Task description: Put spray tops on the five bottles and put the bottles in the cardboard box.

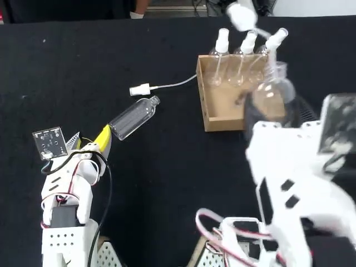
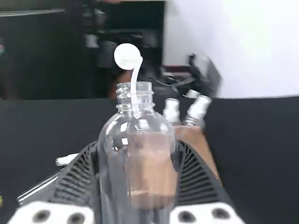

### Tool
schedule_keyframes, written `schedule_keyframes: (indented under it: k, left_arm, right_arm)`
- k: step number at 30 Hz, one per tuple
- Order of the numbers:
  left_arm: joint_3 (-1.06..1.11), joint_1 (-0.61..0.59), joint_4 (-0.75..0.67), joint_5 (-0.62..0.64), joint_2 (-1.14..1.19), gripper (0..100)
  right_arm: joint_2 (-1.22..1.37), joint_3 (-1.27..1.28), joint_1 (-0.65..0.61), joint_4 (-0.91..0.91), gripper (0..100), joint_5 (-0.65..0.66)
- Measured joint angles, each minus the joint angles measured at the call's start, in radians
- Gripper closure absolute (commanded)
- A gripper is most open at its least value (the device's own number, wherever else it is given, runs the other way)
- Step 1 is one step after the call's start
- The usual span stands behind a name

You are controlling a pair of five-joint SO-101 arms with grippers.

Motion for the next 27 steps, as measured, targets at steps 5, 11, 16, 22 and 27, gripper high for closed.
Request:
schedule_keyframes:
  k: [5,11,16,22,27]
  left_arm:
    - [0.000,0.000,0.000,0.000,0.000,73]
    - [0.000,0.000,0.000,0.000,0.000,73]
    - [0.000,0.000,0.000,0.000,0.000,73]
    - [0.000,0.000,0.000,0.000,0.000,73]
    - [0.000,0.000,0.000,0.000,0.000,73]
  right_arm:
    - [-0.181,0.276,-0.143,-0.123,98.8,0.000]
    - [-0.402,0.563,-0.284,-0.293,98.8,0.000]
    - [-0.537,0.764,-0.371,-0.416,98.8,-0.002]
    - [-0.649,0.933,-0.417,-0.542,98.8,-0.002]
    - [-0.717,0.991,-0.463,-0.589,98.7,-0.002]
